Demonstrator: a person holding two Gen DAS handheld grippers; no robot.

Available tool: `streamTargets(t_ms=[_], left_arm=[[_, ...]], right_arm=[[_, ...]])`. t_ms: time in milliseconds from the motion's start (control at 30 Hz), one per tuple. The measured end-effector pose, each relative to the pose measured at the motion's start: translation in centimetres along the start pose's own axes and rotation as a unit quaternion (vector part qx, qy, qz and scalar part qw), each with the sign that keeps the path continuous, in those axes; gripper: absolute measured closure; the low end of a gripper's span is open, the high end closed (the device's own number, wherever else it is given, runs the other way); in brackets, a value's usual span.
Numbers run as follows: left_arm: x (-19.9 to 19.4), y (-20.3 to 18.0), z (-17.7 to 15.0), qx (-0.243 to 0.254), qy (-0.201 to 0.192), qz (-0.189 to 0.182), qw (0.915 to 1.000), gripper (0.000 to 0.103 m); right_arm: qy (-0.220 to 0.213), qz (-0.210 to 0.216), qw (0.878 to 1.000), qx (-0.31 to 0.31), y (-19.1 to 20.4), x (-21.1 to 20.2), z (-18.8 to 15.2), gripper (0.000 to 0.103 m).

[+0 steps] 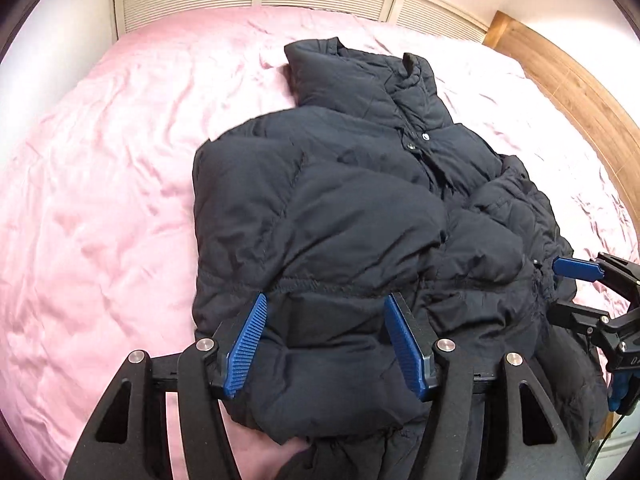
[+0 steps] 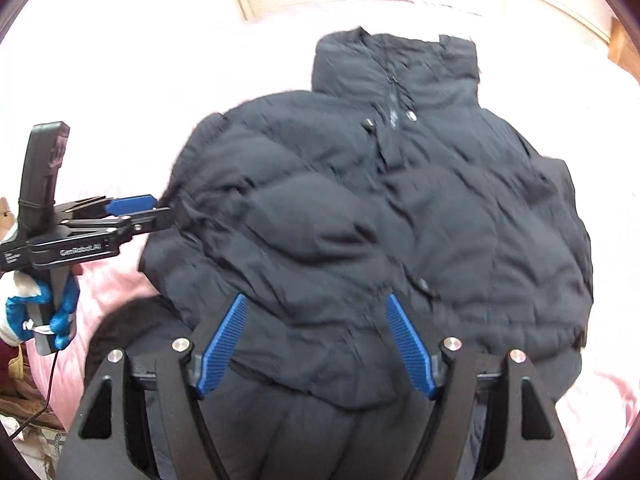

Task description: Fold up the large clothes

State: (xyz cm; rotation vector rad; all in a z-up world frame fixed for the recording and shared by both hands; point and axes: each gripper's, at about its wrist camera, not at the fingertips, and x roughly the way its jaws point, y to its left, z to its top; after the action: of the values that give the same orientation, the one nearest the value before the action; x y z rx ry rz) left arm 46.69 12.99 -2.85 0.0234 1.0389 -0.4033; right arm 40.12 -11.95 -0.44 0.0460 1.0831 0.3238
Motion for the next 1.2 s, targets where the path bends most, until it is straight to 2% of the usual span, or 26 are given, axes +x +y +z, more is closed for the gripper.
streamTargets(t_ms=[100,200,400,567,700,800,900,1000,1100,1200], left_arm=[[1.6,0.3,2.1,0.011,-0.003,0.004,0.9999,0.042],[4.6,0.3,3.3,0.018,0.008,0.011,0.9997,0.042],[10.1,0.7,1.8,0.024,0.038,0.012,0.9989,0.036],[11.0,0.6,1.2,0.024,0.038,0.019,0.9988,0.036],[8.2,-0.2,1.1,0.024,0.019,0.030,0.9991,0.037],[4.7,-1.7,-0.2,0.027,-0.011,0.026,0.9992,0.037],[2.6,-3.2,-2.3,0.025,-0.021,0.017,0.9993,0.036],[3.2,-4.8,-4.3,0.027,-0.007,0.018,0.9995,0.033],[4.9,-5.3,-5.9,0.019,0.005,0.038,0.9991,0.031],[5.7,-5.5,-6.6,0.008,0.005,0.053,0.9985,0.027]], right_arm=[[-0.003,0.006,1.000,-0.022,0.9,1.6,2.1,0.031],[0.014,0.010,0.999,-0.044,2.1,4.3,3.1,0.031],[0.058,-0.025,0.997,-0.044,1.2,10.8,3.1,0.030],[0.062,-0.041,0.996,-0.057,1.3,13.3,2.8,0.026],[0.055,-0.029,0.997,-0.046,1.4,11.3,3.4,0.027],[0.038,-0.027,0.998,-0.050,2.0,8.2,3.0,0.027],[0.021,-0.014,0.999,-0.039,1.9,4.8,1.6,0.027],[0.036,-0.024,0.999,-0.032,1.2,4.2,-0.4,0.027],[0.060,-0.032,0.998,-0.018,0.0,4.8,-2.2,0.027],[0.062,-0.026,0.998,-0.016,-0.8,5.7,-2.5,0.027]])
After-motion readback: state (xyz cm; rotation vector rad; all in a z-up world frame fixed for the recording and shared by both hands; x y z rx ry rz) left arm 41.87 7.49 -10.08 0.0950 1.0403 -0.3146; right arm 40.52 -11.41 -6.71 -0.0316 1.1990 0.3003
